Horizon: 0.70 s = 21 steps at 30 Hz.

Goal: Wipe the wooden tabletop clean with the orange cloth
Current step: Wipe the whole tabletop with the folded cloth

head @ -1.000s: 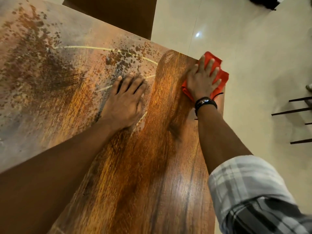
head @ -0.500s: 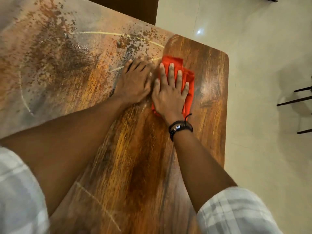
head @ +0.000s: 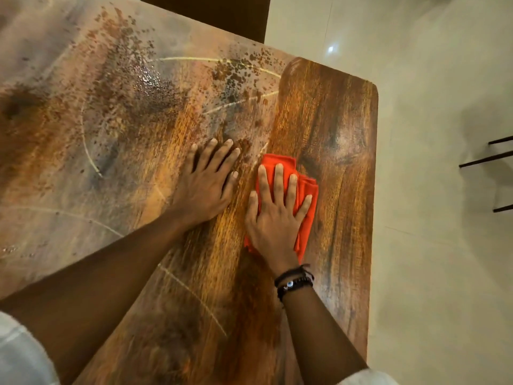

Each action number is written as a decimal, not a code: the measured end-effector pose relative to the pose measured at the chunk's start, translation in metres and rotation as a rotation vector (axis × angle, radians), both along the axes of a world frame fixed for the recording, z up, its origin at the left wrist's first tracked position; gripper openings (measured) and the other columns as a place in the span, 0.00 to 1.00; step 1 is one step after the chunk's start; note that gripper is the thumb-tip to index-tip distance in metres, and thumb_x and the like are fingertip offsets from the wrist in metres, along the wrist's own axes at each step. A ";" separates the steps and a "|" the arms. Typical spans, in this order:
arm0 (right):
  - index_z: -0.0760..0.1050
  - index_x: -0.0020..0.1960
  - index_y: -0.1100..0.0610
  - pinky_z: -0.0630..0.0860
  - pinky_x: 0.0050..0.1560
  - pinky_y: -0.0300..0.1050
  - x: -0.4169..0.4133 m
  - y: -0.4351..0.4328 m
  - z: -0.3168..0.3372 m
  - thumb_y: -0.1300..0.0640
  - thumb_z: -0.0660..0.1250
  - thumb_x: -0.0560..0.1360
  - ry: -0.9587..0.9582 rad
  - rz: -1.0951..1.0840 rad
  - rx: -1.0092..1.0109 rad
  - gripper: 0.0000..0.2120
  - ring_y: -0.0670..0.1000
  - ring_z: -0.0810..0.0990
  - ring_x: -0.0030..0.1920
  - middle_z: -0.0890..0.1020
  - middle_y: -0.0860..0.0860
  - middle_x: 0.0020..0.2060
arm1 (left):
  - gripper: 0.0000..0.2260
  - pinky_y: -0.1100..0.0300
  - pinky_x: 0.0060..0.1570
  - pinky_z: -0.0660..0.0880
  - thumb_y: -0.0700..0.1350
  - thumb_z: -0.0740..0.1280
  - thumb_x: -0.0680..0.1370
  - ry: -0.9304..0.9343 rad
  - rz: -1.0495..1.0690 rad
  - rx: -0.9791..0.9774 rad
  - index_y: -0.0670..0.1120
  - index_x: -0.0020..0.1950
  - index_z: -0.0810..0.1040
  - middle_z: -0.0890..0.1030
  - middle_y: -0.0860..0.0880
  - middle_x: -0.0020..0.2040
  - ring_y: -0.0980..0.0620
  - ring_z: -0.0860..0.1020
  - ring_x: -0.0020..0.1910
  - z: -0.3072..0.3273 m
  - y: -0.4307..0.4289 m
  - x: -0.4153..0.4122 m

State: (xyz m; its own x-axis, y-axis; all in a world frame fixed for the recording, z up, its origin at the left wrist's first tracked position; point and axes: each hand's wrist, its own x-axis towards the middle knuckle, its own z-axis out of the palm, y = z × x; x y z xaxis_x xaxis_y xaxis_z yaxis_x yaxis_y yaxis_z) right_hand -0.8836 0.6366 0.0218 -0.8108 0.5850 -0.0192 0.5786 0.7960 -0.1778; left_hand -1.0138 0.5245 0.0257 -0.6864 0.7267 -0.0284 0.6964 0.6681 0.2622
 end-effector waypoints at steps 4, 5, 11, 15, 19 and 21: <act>0.48 0.82 0.43 0.42 0.76 0.71 -0.050 0.030 0.000 0.41 0.43 0.83 -0.024 -0.037 -0.011 0.28 0.56 0.45 0.82 0.48 0.49 0.82 | 0.25 0.37 0.75 0.52 0.55 0.48 0.83 0.006 0.005 -0.021 0.49 0.80 0.58 0.57 0.49 0.81 0.45 0.54 0.79 -0.003 0.003 0.000; 0.47 0.82 0.43 0.42 0.76 0.72 -0.065 0.039 0.001 0.41 0.43 0.83 -0.022 -0.043 -0.022 0.28 0.56 0.45 0.82 0.48 0.49 0.82 | 0.25 0.37 0.75 0.52 0.55 0.48 0.83 0.011 0.007 -0.025 0.49 0.80 0.57 0.57 0.49 0.81 0.45 0.54 0.79 -0.004 0.003 0.000; 0.45 0.82 0.44 0.41 0.76 0.72 -0.135 0.080 0.007 0.43 0.47 0.85 -0.049 -0.071 -0.099 0.28 0.57 0.43 0.82 0.45 0.49 0.82 | 0.26 0.37 0.75 0.49 0.55 0.46 0.83 -0.001 0.003 -0.028 0.50 0.81 0.54 0.53 0.50 0.81 0.46 0.50 0.80 -0.005 0.004 0.000; 0.47 0.82 0.44 0.41 0.77 0.69 -0.113 0.068 0.004 0.44 0.47 0.85 -0.028 -0.009 -0.075 0.27 0.55 0.44 0.82 0.46 0.48 0.82 | 0.25 0.37 0.75 0.48 0.54 0.46 0.83 0.003 -0.008 -0.044 0.50 0.81 0.54 0.53 0.50 0.81 0.45 0.50 0.80 -0.004 0.003 0.001; 0.52 0.82 0.42 0.41 0.78 0.66 -0.055 0.026 0.004 0.43 0.47 0.85 0.047 0.083 -0.074 0.26 0.53 0.47 0.82 0.51 0.46 0.82 | 0.26 0.38 0.75 0.49 0.53 0.46 0.83 0.013 -0.020 -0.060 0.48 0.81 0.55 0.56 0.48 0.81 0.44 0.53 0.79 0.000 0.003 0.000; 0.53 0.81 0.42 0.43 0.78 0.65 -0.024 0.004 0.004 0.43 0.47 0.84 0.058 0.100 -0.077 0.26 0.51 0.47 0.82 0.52 0.45 0.82 | 0.26 0.38 0.75 0.49 0.53 0.46 0.83 0.015 -0.025 -0.062 0.48 0.81 0.55 0.56 0.48 0.81 0.44 0.53 0.80 0.001 0.002 0.001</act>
